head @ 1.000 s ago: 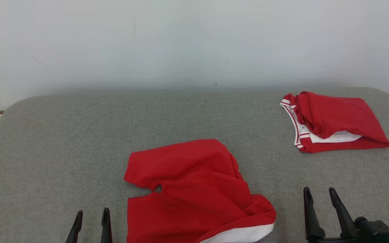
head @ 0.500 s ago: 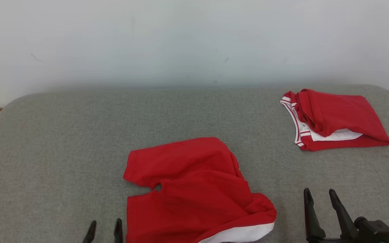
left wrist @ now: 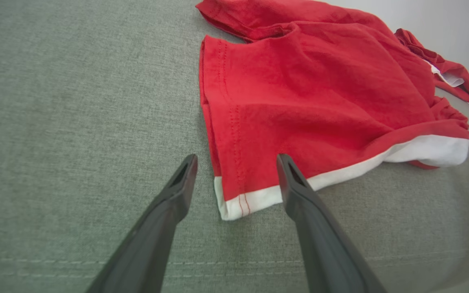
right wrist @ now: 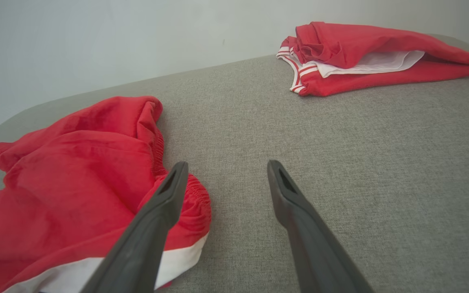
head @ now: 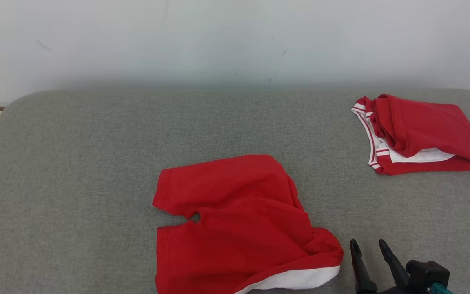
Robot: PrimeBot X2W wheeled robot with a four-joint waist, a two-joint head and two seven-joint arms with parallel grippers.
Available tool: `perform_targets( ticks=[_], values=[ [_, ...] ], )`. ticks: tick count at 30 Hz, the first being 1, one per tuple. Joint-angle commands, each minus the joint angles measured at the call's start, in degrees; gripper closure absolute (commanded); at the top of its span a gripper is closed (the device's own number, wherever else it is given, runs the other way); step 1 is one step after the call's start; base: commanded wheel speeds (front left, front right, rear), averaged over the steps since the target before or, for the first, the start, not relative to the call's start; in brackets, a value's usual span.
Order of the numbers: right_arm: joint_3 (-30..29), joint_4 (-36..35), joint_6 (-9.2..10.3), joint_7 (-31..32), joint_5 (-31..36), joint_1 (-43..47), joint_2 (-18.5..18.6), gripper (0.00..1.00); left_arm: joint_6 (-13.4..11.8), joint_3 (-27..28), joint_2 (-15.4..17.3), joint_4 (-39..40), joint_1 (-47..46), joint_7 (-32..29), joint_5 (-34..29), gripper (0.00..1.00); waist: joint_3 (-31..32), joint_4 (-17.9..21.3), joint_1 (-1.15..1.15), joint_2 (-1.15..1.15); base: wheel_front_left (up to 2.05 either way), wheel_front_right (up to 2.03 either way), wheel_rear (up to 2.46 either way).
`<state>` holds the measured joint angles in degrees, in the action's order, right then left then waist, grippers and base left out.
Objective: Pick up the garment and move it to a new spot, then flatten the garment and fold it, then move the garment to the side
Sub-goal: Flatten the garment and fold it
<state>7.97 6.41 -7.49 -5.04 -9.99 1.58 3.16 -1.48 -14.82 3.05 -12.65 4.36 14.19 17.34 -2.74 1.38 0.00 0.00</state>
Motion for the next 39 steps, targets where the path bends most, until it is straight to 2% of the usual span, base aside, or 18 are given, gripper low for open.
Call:
perform_targets(
  ticks=[1,7,21,22,23,24,25,31,39],
  values=[
    [0.1,0.7,-0.01,0.1,-0.3,-0.6,0.3,0.0,0.0,-0.4,0.0,-0.4,0.0,0.3,0.2,0.0,-0.8,-0.5,0.0,0.0,0.0,0.0,0.0],
    [1.2,4.0,-0.01,0.3,-1.4,-1.5,0.9,0.0,0.7,-3.0,0.0,-2.9,-1.0,0.6,0.3,0.0,-2.2,-1.3,0.0,0.0,0.0,0.0,0.0],
    [5.8,15.3,-0.01,1.1,-5.2,-6.0,1.3,0.0,1.8,-5.0,-0.1,-8.6,-5.7,1.0,2.9,0.0,-2.8,-1.3,0.0,0.0,0.0,0.0,0.0],
    [6.0,16.4,-0.01,1.0,-5.2,-6.7,1.3,0.4,1.9,-5.4,-0.1,-9.1,-5.9,1.0,3.1,0.22,-2.7,-1.3,0.0,0.0,0.0,0.0,0.0],
    [6.0,17.0,-0.01,0.2,-5.5,-7.3,1.2,0.69,1.9,-5.6,-0.1,-9.2,-6.2,1.0,3.4,0.55,-2.6,-1.4,0.0,0.0,0.0,0.0,0.0],
    [5.9,17.8,-0.01,-0.4,-5.7,-7.8,1.1,1.0,1.8,-5.8,-0.1,-9.2,-6.4,1.0,3.6,0.79,-2.4,-1.5,0.0,0.0,0.0,0.0,0.0],
    [5.9,18.6,-0.01,-0.8,-5.8,-8.0,1.0,1.0,1.7,-5.9,-0.1,-9.2,-6.6,1.0,3.6,1.0,-2.2,-1.6,0.0,0.0,0.0,0.0,0.0],
    [6.8,19.7,-0.01,-3.8,-6.5,-8.4,0.9,1.0,0.5,-3.9,-0.1,-6.6,-5.2,1.1,3.2,1.0,-0.7,-2.5,0.0,0.0,0.0,0.0,0.0],
    [6.8,10.8,-0.01,-3.0,-10.2,-3.9,0.4,1.0,-0.1,0.4,1.1,-0.1,-3.0,1.1,1.9,1.0,0.8,-3.2,0.0,0.0,0.0,0.0,0.0]
  ],
)
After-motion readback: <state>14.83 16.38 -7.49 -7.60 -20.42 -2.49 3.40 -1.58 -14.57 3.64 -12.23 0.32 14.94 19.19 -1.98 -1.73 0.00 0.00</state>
